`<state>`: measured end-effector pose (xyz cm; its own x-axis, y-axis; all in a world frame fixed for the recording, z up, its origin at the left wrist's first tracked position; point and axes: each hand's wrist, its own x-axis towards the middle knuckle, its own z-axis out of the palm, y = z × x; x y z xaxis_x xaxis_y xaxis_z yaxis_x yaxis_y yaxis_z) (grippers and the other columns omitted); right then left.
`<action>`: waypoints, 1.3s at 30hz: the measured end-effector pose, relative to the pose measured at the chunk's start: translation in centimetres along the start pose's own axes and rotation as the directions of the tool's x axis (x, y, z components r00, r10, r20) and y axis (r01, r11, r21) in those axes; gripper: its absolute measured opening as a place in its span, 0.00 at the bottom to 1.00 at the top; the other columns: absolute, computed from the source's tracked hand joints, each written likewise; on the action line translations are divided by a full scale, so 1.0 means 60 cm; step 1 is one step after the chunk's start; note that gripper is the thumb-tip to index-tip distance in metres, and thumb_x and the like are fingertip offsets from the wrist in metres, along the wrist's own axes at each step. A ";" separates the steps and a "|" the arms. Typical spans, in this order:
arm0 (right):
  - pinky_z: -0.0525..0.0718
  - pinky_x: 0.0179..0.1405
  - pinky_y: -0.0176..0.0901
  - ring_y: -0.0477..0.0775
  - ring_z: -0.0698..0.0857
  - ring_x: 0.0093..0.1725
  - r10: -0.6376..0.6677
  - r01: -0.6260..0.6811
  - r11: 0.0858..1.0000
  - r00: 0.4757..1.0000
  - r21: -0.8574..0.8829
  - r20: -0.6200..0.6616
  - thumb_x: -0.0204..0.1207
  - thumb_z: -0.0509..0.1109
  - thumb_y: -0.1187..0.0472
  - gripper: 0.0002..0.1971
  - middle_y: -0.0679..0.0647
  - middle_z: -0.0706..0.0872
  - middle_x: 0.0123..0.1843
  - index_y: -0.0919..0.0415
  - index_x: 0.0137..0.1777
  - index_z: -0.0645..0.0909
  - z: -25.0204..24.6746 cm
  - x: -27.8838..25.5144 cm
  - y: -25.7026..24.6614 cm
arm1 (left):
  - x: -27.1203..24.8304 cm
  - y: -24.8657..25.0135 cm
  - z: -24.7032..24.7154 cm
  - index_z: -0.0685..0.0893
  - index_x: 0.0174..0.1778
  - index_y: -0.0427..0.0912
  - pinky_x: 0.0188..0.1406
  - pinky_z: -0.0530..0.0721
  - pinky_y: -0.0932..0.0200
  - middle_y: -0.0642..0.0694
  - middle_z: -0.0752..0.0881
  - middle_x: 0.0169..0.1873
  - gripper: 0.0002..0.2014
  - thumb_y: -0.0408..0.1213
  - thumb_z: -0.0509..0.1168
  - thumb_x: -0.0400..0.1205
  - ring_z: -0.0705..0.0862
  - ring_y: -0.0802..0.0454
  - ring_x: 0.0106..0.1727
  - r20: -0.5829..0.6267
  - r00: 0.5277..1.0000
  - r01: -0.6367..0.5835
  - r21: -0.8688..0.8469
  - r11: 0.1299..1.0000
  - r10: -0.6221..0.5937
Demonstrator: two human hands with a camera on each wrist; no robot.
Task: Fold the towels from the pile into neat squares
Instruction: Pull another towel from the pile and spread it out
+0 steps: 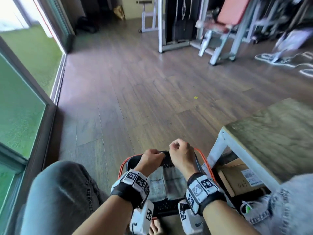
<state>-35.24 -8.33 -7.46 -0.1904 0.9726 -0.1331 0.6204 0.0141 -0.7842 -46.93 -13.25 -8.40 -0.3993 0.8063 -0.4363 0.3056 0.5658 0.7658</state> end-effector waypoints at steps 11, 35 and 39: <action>0.81 0.42 0.45 0.59 0.86 0.44 0.061 -0.045 0.996 0.976 0.080 -0.211 0.75 0.65 0.49 0.10 0.49 0.88 0.41 0.54 0.38 0.79 -0.180 -0.111 -0.105 | -0.180 0.197 -0.050 0.89 0.48 0.35 0.37 0.78 0.56 0.37 0.90 0.43 0.12 0.39 0.65 0.81 0.81 0.47 0.38 -0.056 0.923 -0.384 -0.066 0.921 0.381; 0.81 0.59 0.49 0.62 0.84 0.59 0.571 -0.586 0.785 0.558 0.201 -0.602 0.80 0.61 0.53 0.15 0.56 0.83 0.54 0.62 0.58 0.80 -0.545 -0.365 0.167 | -0.347 0.360 0.375 0.89 0.49 0.42 0.44 0.83 0.54 0.42 0.91 0.46 0.09 0.39 0.65 0.82 0.86 0.45 0.43 0.672 0.522 -0.584 -0.166 0.795 0.525; 0.80 0.64 0.51 0.65 0.83 0.66 0.674 -0.669 0.696 0.483 0.261 -0.559 0.78 0.62 0.48 0.23 0.60 0.84 0.68 0.63 0.67 0.80 -0.566 -0.416 0.252 | -0.371 0.346 0.458 0.88 0.43 0.39 0.38 0.82 0.56 0.42 0.89 0.39 0.09 0.39 0.66 0.80 0.85 0.47 0.38 0.753 0.467 -0.641 -0.072 0.764 0.464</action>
<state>4.71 -24.54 4.60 0.7518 0.6087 -0.2536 0.3605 -0.7014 -0.6148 -7.94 -14.72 4.25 0.6056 0.7691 -0.2043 0.4271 -0.0975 0.8989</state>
